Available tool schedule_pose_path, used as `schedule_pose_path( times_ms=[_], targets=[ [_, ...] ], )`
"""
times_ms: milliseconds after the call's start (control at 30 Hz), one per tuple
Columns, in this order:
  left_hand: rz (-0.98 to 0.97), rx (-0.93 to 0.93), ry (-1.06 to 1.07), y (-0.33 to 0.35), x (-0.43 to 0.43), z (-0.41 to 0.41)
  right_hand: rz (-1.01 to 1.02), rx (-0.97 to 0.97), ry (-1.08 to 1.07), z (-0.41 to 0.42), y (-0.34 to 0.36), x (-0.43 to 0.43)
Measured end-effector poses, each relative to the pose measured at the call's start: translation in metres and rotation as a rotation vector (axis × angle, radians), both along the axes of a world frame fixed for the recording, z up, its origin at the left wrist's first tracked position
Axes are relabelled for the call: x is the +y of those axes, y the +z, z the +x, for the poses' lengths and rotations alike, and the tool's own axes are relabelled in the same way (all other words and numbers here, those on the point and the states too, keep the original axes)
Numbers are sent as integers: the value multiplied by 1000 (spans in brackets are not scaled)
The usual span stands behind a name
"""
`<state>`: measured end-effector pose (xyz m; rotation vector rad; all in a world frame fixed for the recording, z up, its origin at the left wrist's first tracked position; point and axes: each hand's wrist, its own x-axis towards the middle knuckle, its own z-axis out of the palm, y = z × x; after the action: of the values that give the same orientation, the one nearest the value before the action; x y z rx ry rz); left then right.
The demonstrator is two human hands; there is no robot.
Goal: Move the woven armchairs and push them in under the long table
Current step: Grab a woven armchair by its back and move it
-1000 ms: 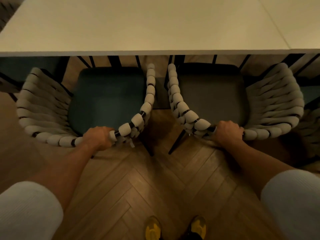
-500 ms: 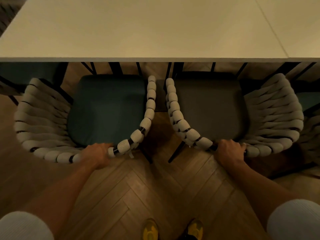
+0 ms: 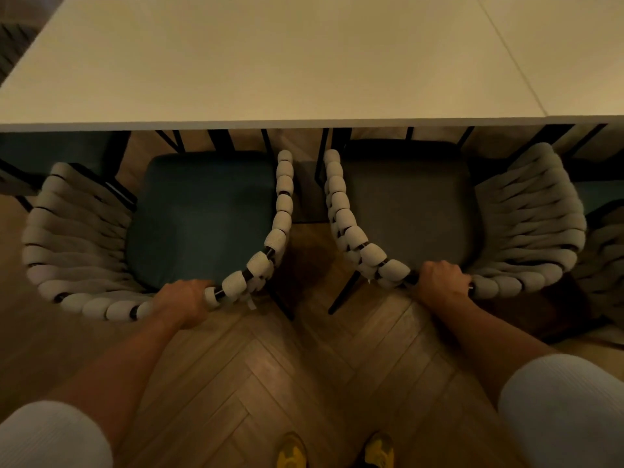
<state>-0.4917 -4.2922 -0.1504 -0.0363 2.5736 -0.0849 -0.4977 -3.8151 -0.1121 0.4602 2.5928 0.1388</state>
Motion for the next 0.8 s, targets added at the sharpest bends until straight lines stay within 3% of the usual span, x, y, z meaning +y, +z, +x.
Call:
schedule_pose_path(
  times_ms=[400, 800],
  targets=[
    [74, 27, 39, 3, -1, 4, 19, -41, -17, -5, 3, -9],
    [28, 6, 37, 12, 3, 5, -6, -52, -56, 8, 0, -24]
  ],
)
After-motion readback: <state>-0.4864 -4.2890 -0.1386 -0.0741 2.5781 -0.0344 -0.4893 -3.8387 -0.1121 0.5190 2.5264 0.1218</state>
